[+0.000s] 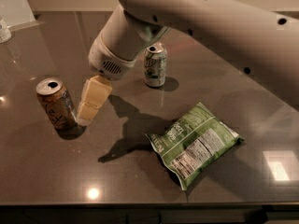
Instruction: Pick orange can
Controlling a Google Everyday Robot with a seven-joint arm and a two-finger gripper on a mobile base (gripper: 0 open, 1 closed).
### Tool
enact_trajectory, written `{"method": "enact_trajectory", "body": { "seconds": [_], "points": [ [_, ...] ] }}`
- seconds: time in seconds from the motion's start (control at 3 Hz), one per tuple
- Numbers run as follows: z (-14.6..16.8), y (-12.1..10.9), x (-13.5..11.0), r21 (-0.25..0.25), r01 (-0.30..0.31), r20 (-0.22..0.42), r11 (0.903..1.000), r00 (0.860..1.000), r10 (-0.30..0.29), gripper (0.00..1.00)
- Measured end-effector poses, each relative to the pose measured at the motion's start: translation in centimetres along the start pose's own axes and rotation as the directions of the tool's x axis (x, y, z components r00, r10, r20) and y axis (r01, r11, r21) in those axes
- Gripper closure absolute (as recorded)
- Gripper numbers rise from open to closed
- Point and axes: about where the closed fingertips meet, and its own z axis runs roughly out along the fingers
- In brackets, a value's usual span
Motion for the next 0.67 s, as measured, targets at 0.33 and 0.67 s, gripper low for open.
{"method": "enact_trajectory", "body": {
  "seconds": [0.33, 0.67],
  "points": [
    [2.3, 0.5, -1.0, -0.054, 0.003, 0.013, 0.9985, 1.0, -0.002, 0.0],
    [4.0, 0.8, -1.8, -0.095, 0.003, 0.024, 0.9955, 1.0, -0.001, 0.0]
  ]
}}
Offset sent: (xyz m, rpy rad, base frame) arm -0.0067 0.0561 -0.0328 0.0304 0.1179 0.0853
